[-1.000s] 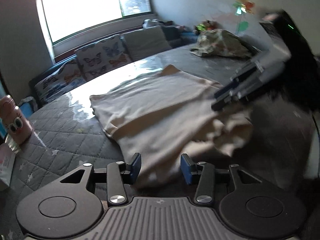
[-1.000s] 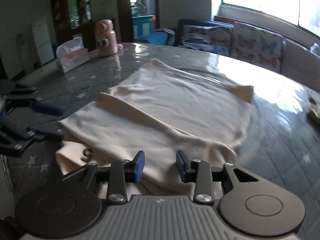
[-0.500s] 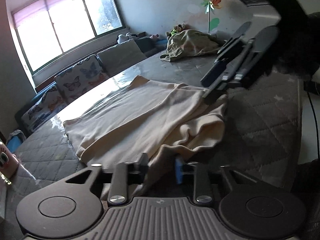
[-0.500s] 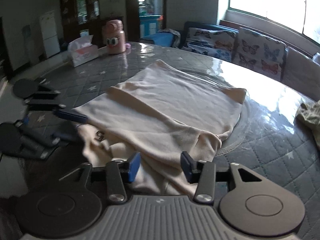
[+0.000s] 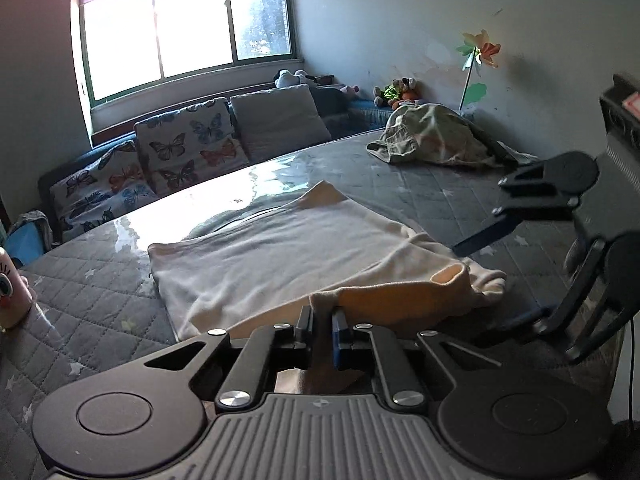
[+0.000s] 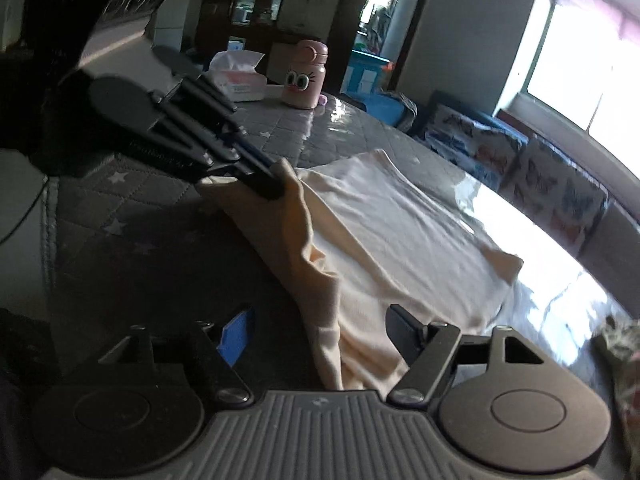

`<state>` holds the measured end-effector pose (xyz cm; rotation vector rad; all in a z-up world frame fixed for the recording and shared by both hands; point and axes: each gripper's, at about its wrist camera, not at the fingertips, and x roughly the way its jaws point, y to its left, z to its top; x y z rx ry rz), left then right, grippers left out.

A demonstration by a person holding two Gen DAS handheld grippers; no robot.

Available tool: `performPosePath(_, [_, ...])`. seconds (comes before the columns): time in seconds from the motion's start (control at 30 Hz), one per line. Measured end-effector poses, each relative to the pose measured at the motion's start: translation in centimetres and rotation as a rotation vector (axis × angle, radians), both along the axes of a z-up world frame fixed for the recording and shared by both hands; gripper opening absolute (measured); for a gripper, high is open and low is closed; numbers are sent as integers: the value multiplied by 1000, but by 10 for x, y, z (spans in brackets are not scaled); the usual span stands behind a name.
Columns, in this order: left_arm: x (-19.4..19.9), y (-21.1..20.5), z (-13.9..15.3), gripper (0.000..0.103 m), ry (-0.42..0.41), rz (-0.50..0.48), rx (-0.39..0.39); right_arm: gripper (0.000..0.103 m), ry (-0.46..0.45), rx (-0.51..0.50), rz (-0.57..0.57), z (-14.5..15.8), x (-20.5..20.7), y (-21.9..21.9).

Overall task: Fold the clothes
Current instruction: 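Grasp the hem with the left gripper while the right gripper grasps the hem and lifts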

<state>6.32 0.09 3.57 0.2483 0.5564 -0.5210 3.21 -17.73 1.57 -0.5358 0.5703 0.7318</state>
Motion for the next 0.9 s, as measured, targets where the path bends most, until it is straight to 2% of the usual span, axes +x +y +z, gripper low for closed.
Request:
performPosePath(0.03, [1, 0, 0, 10, 2, 1, -1, 65, 13, 0, -11, -3, 6, 1])
performPosePath(0.1, [1, 1, -1, 10, 8, 2, -3, 48, 54, 11, -37, -8, 17, 0])
performPosePath(0.13, [-1, 2, -2, 10, 11, 0, -4, 43, 87, 23, -58, -10, 24, -3])
performPosePath(0.17, [-3, 3, -3, 14, 13, -2, -3, 33, 112, 36, -71, -11, 28, -5])
performPosePath(0.23, [-10, 4, -6, 16, 7, -3, 11, 26, 166, 91, -94, -8, 35, -13])
performPosePath(0.3, [-16, 6, -9, 25, 1, -7, 23, 18, 199, 133, -113, -3, 40, -18])
performPosePath(0.47, [-34, 14, -18, 40, -12, -10, 54, 13, 248, 220, -173, 7, 52, -27])
performPosePath(0.57, [-43, 15, -24, 46, -30, -16, 90, 12, 258, 260, -196, 13, 57, -30])
performPosePath(0.67, [-44, 10, -31, 47, -59, -20, 145, 11, 248, 268, -201, 15, 60, -29])
performPosePath(0.73, [-41, 7, -36, 46, -74, -15, 181, 11, 244, 272, -205, 16, 60, -28])
performPosePath(0.77, [-39, 5, -38, 42, -80, -13, 200, 10, 237, 274, -209, 16, 58, -27])
performPosePath(0.8, [-37, 4, -41, 26, -85, -11, 218, 9, 232, 276, -212, 16, 57, -27])
performPosePath(0.83, [-35, 3, -43, 17, -89, -10, 234, 9, 225, 279, -215, 16, 56, -27])
performPosePath(0.9, [-36, 4, -41, 7, -100, -10, 230, 8, 210, 285, -218, 16, 50, -27])
